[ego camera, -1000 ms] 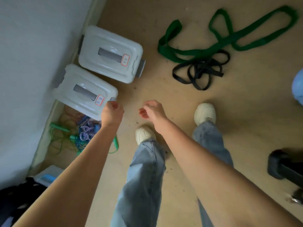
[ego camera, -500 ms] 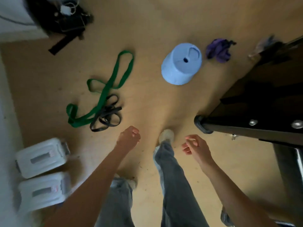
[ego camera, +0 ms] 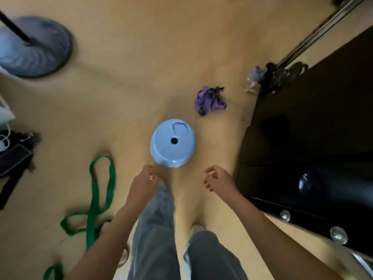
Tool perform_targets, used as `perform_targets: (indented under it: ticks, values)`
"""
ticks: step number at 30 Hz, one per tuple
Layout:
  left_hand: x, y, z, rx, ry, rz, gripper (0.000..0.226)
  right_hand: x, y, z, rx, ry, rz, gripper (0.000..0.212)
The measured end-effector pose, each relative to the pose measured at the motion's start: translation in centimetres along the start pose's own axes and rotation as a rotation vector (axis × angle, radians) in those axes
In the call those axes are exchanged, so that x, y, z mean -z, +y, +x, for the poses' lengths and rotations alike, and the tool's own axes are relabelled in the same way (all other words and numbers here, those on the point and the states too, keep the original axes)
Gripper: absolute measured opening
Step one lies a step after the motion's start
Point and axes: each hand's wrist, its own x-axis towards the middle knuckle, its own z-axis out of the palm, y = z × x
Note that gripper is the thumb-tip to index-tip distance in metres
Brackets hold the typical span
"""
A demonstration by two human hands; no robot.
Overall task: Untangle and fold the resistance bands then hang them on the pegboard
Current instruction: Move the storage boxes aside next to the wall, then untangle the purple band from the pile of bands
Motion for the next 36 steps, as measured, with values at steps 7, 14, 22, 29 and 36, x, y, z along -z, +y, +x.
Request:
perform_targets:
  ticks: [7,14,22,29,36]
  values:
    - [2.3,5.4,13.3,0.010,-0.054,0.155,0.026,1.9,-2.9,12.1,-0.105,0.075,-0.021,0.022]
    - [-2.5,9.0,24.9,0.031,-0.073,0.130,0.028,3.4,-4.4,25.5,-0.065,0.021,-0.060,0.035]
    - [-11.1,10.7,40.1,0.138,-0.052,0.068,0.024,4.7,-5.6,47.9,0.042,-0.079,-0.383,0.059]
    - [-14.7,10.1,44.3,0.211,0.033,-0.027,0.026,3.0,-5.0,58.7,-0.126,-0.155,-0.294,0.058]
    - [-12.8,13.8,37.9,0.202,0.062,0.038,0.045,7.1,-7.8,47.3,0.095,0.115,0.159,0.021]
